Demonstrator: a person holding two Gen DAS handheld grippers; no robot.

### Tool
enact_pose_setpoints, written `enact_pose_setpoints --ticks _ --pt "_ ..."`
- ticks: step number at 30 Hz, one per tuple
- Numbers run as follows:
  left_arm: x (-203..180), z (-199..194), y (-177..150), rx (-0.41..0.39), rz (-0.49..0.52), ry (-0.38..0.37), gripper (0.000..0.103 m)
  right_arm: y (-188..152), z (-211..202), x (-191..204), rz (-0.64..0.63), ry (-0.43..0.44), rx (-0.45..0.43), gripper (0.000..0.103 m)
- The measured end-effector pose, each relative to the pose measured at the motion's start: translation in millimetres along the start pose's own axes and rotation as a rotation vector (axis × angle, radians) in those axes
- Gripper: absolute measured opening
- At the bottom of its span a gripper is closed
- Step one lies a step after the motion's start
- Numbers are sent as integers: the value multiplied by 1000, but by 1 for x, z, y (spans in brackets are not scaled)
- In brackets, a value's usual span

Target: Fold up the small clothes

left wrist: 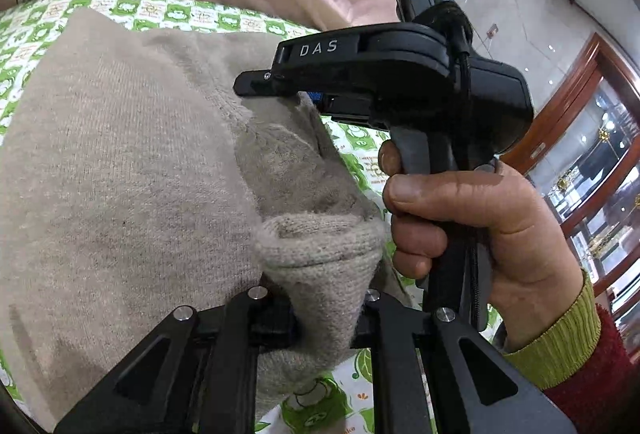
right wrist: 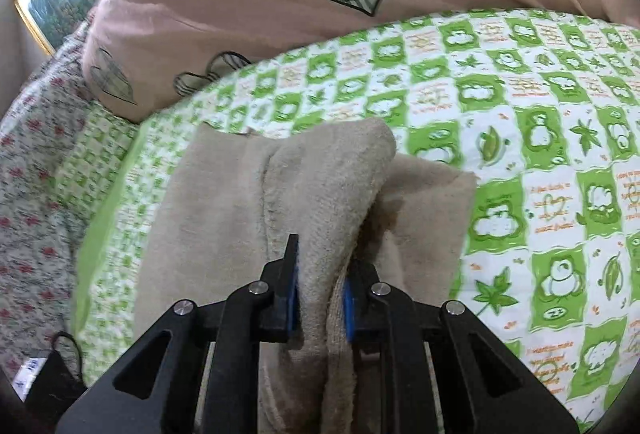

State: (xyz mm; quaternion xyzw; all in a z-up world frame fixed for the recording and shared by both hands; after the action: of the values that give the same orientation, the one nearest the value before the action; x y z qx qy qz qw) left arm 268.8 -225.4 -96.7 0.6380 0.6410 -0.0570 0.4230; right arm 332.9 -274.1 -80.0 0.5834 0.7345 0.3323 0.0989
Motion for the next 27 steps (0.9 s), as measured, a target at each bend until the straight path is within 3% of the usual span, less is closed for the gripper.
enact_pose_setpoints --ticks 3,6,8,10,13,17,19,24,27 --pt "-3 1 -3 16 4 0 18 -6 -2 -3 8 -13 -6 19" --pt "-4 -9 -11 61 -8 -32 39 -11 -6 -8 28 -18 -3 20" --pt "-5 -21 -16 82 -7 -42 47 -15 -11 -16 48 -36 -4 31" --pt "-2 -43 -20 79 13 -41 51 -20 -20 -24 80 -70 3 56" --pt "14 -81 -14 26 4 -29 69 -29 -41 -28 97 -122 -12 80" --pt "54 -116 9 -50 -76 26 82 -40 -61 -12 116 -26 -57 82" --pt "80 -121 26 -66 -152 41 82 -44 -62 -2 112 8 -59 82" --pt "118 -103 52 -11 -309 -10 82 -55 -45 1 133 41 -15 82" --pt "129 -89 64 -3 -336 2 82 -59 -37 -6 163 49 -7 82"
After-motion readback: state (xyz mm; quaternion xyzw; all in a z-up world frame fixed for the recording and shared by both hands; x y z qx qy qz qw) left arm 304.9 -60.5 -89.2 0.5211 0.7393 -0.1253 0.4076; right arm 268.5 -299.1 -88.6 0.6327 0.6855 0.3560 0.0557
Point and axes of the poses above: each gripper's, at about its wrist camera, not at the fingertips, and z roughly the way its jaws point, x to its left, y to its top, the point moved 10 cm from there along z, roughly the way its jaws point, and after that the axes turned 15 degrees about -z, right-handed, at the moved point
